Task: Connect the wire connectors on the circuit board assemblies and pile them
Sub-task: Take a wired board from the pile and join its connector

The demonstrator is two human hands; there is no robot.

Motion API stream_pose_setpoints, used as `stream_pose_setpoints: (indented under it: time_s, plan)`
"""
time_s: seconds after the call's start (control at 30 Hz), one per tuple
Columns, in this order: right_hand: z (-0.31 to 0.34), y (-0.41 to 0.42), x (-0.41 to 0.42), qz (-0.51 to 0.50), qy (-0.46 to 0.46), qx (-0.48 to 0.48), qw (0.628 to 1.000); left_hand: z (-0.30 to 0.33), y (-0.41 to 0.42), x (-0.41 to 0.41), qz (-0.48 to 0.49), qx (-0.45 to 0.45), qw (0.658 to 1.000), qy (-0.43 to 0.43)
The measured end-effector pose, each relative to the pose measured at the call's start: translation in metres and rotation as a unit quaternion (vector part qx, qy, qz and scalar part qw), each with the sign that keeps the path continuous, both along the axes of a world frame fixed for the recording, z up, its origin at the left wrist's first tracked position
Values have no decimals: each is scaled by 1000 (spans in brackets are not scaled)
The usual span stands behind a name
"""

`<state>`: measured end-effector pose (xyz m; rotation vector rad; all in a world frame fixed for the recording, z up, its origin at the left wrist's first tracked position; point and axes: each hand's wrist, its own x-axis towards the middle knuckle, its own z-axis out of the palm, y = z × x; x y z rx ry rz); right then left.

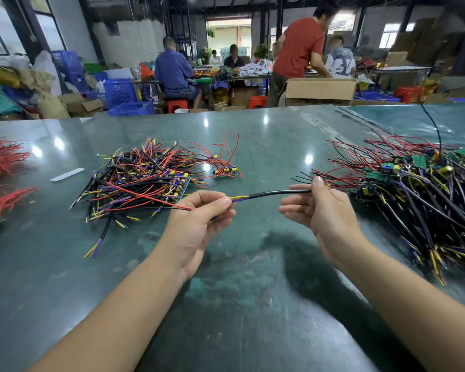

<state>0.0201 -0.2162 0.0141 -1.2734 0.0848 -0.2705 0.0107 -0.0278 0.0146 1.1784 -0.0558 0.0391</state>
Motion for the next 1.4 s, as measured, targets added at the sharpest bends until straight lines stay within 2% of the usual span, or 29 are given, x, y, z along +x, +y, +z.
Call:
stream_pose_setpoints:
  time_s: [0.07, 0.13, 0.2, 0.23, 0.33, 0.47, 0.6, 0.67, 0.73, 0.77, 0.8, 0.87, 0.93, 0.97, 1.03, 1.07, 1.13, 1.2, 1.33, 1.4]
  plan:
    - [-3, -6, -1, -43, -42, -160, 985, 1, 3, 1, 10, 8, 1000, -5]
    - [-6, -12, 0, -105, -99, -347, 927, 1, 6, 2, 15, 11, 1000, -7]
    - [-5, -15, 0, -144, -134, -444, 874, 0, 6, 1, 12, 9, 1000, -4]
    - [-6, -17, 2, -154, -140, -450, 868, 0, 5, 1, 6, 4, 1000, 0]
    - [-3, -17, 4, -133, -120, -321, 930, 0, 3, 0, -31, -23, 999, 21]
    - [-6, -16, 1, -137, -152, -297, 933, -2, 5, 2, -57, -46, 996, 52]
    - [-4, -12, 8, -126, -97, -163, 974, -1, 2, 1, -67, -88, 992, 52]
    - [-7, -12, 10, -97, -46, -160, 981, 0, 1, 1, -53, -85, 993, 60]
    - [-13, -10, 9, -56, 1, -223, 973, -1, 3, 4, -17, -61, 996, 69]
    - [-16, -9, 9, -56, 18, -291, 955, -2, 5, 5, 7, -48, 996, 69]
    - [-20, -9, 9, -78, 35, -381, 921, -3, 6, 6, 32, -34, 997, 66]
    - [-20, -10, 7, -201, 39, -529, 824, -5, 7, 7, 76, 12, 996, 48]
    - [-10, -7, -1, -315, -82, -578, 748, -7, 4, 6, 103, 72, 992, 21]
    - [-5, -4, -5, -318, -169, -582, 729, -8, 1, 5, 107, 94, 990, 8]
    - [-2, 5, -13, -214, -291, -611, 704, -8, -3, 3, 96, 114, 989, -13]
    - [-3, 13, -17, -137, -298, -642, 693, -8, -5, 1, 84, 118, 989, -22]
    - [-5, 24, -24, -10, -201, -694, 692, -7, -8, -1, 60, 129, 989, -34]
    - [-8, 24, -23, 38, -106, -713, 692, -7, -8, -3, 43, 138, 989, -35]
    - [-4, 11, -21, 116, -142, -659, 729, -3, -5, -3, 9, 140, 990, -21]
    - [-3, 7, -19, 173, -152, -651, 724, -2, -3, -4, -12, 139, 990, -13]
